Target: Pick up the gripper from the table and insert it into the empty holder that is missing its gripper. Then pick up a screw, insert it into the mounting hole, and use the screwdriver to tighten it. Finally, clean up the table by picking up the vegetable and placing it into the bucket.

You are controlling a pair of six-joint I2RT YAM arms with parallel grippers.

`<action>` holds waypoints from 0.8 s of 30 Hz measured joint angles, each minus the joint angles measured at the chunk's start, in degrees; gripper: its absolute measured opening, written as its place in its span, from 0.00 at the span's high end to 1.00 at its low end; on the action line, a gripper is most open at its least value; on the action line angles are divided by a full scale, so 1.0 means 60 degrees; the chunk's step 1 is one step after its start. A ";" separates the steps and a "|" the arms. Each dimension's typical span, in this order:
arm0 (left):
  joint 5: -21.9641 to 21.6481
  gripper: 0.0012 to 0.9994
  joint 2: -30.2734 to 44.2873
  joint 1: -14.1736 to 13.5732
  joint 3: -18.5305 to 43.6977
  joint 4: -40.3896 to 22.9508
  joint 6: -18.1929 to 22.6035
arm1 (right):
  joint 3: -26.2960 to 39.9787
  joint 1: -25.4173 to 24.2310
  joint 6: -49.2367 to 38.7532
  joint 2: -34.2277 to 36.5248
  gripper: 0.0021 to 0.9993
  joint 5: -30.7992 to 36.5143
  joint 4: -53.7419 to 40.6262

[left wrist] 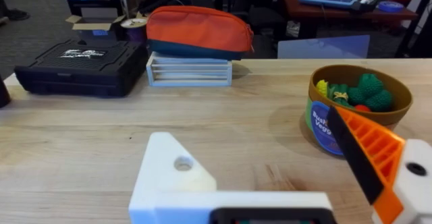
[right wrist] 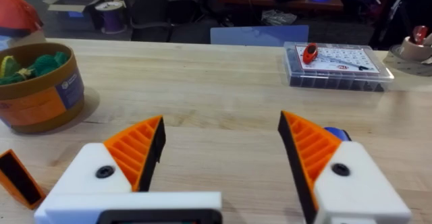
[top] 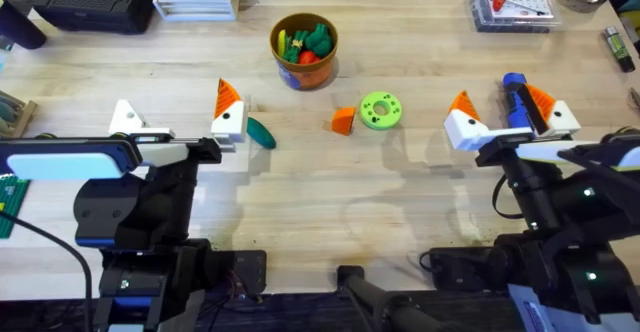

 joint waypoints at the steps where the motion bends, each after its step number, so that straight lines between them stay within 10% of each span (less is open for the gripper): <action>1: 0.0000 0.02 0.0000 0.0000 0.0000 0.0000 0.0000 | 0.0000 0.0000 0.0000 0.0000 0.01 0.0000 0.0000; 17: -0.0112 0.01 0.0000 0.0000 0.0190 -0.0215 -0.0004 | 0.0050 0.0000 0.0356 0.0000 0.01 0.0036 -0.0142; 24: -0.0731 0.01 0.1684 0.0000 0.2999 -0.2044 -0.0004 | 0.2150 0.0000 0.0750 0.0749 0.01 -0.0046 -0.2839</action>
